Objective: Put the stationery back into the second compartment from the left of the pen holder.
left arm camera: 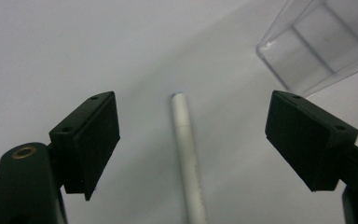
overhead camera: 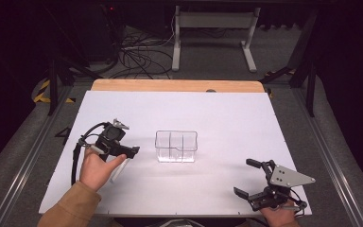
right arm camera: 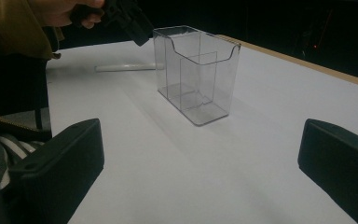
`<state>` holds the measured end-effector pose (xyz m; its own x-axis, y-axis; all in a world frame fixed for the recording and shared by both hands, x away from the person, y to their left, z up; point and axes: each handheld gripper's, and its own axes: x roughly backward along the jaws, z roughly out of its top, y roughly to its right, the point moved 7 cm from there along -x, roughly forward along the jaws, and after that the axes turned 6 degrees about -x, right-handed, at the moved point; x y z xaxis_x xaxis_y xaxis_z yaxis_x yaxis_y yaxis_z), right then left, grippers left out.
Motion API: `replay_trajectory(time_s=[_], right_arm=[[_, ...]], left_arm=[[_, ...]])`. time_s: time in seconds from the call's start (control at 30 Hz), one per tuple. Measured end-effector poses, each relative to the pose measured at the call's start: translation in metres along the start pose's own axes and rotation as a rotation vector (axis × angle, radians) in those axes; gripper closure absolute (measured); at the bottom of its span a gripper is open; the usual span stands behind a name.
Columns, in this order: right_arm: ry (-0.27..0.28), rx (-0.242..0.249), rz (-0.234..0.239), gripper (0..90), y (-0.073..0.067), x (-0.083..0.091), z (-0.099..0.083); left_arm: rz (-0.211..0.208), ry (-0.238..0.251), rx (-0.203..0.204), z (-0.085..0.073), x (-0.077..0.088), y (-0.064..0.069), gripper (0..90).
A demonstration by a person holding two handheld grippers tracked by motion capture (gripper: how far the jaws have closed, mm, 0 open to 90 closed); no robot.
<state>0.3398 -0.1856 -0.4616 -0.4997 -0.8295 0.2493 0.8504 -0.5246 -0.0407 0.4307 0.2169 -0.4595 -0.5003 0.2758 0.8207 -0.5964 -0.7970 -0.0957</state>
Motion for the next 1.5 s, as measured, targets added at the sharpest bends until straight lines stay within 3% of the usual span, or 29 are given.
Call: replay_trajectory(time_s=[0.3,0.53,1.5], right_arm=[[-0.004,-0.009,0.007,0.8,-0.001,-0.001,0.0],[-0.004,-0.01,0.008,0.8,-0.002,-0.001,0.0],[-0.005,-0.013,0.016,0.8,-0.001,-0.002,-0.001]], left_arm=[[0.018,-0.046,0.03,-0.013,-0.014,-0.007,20.9],[-0.021,-0.036,0.077,-0.018,-0.014,-0.004,22.6],[-0.043,-0.119,0.071,-0.024,-0.018,0.006,31.6]])
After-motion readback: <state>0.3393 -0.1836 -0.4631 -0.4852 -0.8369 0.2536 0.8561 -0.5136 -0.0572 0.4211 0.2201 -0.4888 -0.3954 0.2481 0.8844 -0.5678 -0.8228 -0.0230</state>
